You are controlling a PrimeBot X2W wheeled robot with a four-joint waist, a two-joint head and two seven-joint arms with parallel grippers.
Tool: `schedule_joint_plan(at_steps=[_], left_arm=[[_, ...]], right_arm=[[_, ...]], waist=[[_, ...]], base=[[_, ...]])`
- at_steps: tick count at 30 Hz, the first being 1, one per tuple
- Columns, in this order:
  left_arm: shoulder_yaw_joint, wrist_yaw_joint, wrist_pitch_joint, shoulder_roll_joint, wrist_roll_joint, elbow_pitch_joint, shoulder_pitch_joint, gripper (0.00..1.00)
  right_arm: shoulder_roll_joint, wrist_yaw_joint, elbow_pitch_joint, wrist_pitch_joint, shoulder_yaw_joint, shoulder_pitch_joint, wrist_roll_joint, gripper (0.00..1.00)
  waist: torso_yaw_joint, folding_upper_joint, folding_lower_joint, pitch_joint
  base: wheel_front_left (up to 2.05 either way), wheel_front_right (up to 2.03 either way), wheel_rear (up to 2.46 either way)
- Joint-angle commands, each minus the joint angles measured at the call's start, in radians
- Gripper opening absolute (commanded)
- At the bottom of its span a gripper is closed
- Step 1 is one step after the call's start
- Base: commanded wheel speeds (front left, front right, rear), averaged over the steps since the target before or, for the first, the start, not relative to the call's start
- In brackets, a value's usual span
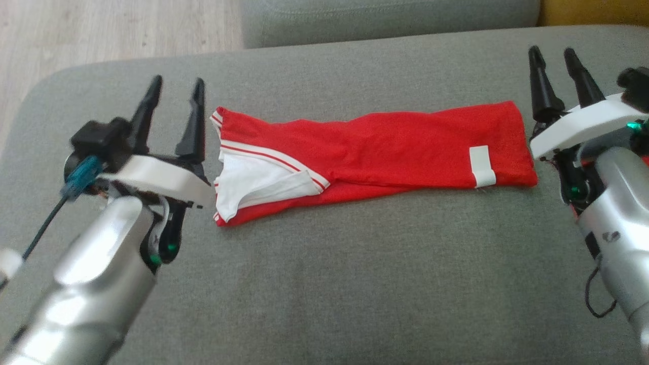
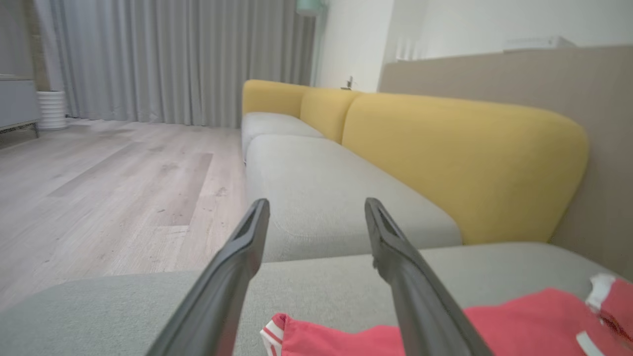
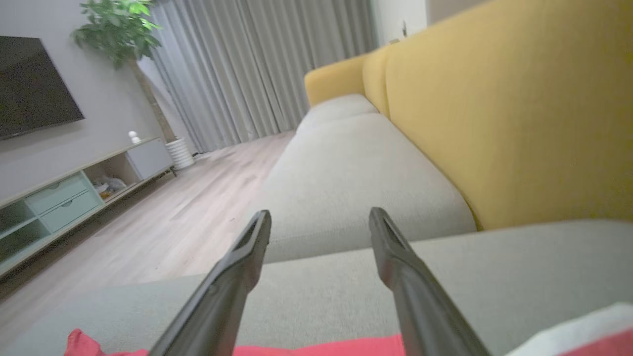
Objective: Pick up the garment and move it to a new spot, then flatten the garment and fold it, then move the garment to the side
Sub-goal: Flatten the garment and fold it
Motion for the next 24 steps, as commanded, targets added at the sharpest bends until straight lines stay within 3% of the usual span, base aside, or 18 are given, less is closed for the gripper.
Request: schedule_joint_plan(at_steps=[1, 5, 12, 18, 24], left_arm=[[0.059, 0.010, -0.011, 0.021, 0.014, -0.035, -0.017, 1.00], [0.231, 0.083, -0.012, -0.033, 0.096, -0.153, 0.133, 1.00], [0.335, 0.092, -0.012, -0.100, 0.337, -0.247, 0.372, 1.00], [0.397, 0.076, -0.012, -0.171, 0.477, -0.264, 0.509, 1.00], [0.466, 0.023, -0.012, -0.232, 0.541, -0.267, 0.542, 1.00]], right_arm=[[-0.004, -0.001, -0.038, -0.012, -0.009, 0.005, -0.030, 1.00], [0.076, -0.001, -0.208, -0.013, -0.197, 0.145, -0.227, 1.00], [0.263, -0.001, -0.477, -0.013, -0.406, 0.460, -0.548, 1.00], [0.296, -0.001, -0.585, -0.013, -0.421, 0.623, -0.574, 1.00], [0.297, -0.001, -0.613, -0.013, -0.413, 0.642, -0.555, 1.00]], waist=[[0.000, 0.0000, 0.0001, -0.007], [0.008, 0.0000, 0.0001, -0.021], [0.022, 0.0000, 0.0001, -0.034], [0.026, 0.0000, 0.0001, -0.035], [0.034, 0.0000, 0.0001, -0.016]], base=[[0.00, 0.00, 0.00], [0.00, 0.00, 0.00], [0.00, 0.00, 0.00], [0.00, 0.00, 0.00], [0.00, 0.00, 0.00]])
